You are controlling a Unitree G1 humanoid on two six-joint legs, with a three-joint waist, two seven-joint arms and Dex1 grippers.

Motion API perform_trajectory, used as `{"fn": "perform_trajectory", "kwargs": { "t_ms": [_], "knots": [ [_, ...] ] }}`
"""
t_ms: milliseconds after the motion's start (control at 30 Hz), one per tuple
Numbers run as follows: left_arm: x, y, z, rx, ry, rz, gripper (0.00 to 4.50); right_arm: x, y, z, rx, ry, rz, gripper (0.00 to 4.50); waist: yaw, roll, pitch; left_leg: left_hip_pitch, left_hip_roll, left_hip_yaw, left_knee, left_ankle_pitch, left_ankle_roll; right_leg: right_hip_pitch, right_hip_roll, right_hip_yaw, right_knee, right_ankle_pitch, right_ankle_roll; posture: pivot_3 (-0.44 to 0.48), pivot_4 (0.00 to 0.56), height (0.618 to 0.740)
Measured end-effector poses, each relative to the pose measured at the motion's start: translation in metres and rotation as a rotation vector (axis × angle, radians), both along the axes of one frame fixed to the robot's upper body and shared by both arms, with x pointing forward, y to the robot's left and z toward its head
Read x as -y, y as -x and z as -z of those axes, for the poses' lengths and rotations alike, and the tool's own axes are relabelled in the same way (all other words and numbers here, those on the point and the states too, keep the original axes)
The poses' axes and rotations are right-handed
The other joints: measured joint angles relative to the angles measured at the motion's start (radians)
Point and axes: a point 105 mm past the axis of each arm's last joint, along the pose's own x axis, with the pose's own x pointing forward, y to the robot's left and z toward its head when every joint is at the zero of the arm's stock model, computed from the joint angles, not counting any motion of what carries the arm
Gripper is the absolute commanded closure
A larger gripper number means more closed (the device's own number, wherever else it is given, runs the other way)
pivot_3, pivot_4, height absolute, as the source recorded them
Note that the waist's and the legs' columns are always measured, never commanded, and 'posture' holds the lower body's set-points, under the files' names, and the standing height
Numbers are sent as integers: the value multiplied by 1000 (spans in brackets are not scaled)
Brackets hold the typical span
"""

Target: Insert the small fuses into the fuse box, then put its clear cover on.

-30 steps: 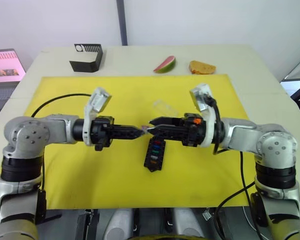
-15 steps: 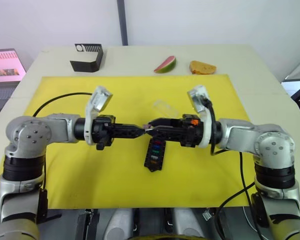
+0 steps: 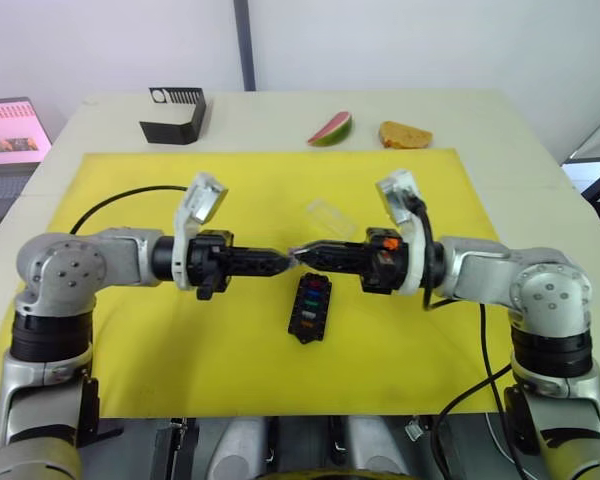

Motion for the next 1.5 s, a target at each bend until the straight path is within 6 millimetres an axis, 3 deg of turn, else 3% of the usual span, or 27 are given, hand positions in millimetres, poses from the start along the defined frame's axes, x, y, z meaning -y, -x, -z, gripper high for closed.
{"fn": "perform_trajectory", "kwargs": {
  "t_ms": [133, 233, 367, 467, 700, 900, 1133, 1500],
  "knots": [
    [0, 2, -1, 27, 4, 5, 4500, 1, 2, -1, -5, -6, -10, 4422, 0, 0, 0, 0, 0, 0, 0, 0, 0, 0, 0, 0, 0, 0, 0, 0, 150, 740],
    [-7, 4, 6, 63, -54, 0, 3726, 0, 4, -4, -6, -18, -22, 4500, -2, 0, 0, 0, 0, 0, 0, 0, 0, 0, 0, 0, 0, 0, 0, 0, 150, 740],
    [-33, 1, 29, 156, -233, -33, 1765, 8, 5, -8, 44, 0, -3, 4500, -14, 1, 1, 0, 0, 0, -1, 0, 0, -1, 0, 0, -1, -2, -3, 0, 150, 740],
    [-39, 1, 44, 301, -311, 9, 332, 16, -2, -2, 119, 67, 65, 4500, -10, 1, 1, 0, 0, 0, -1, -1, 1, 0, 0, 0, -2, -2, -4, 0, 150, 740],
    [-14, -21, 61, 619, -293, 44, 159, 22, -21, 42, 364, 304, 176, 4500, 5, 0, 1, -1, 0, 1, 0, -1, 2, -1, -1, 0, -1, -1, -3, 0, 150, 740],
    [-2, -31, 67, 727, -289, 77, 159, 18, -20, 64, 524, 396, 122, 4500, 4, 0, 1, -1, 0, 1, 0, -1, 2, -1, 0, 0, -1, 0, 0, 0, 150, 740],
    [-4, -35, 72, 755, -322, 92, 159, 21, -31, 76, 578, 453, 142, 4500, 6, 0, 1, -1, 0, 1, 1, -1, 2, -1, 1, 0, -1, 0, 0, 0, 150, 740],
    [0, -36, 74, 754, -317, 93, 159, 21, -33, 85, 574, 467, 137, 4500, 7, 0, 1, -1, 0, 1, 1, -1, 2, -1, 1, 0, 0, 0, 0, 0, 150, 740]
  ]
}}
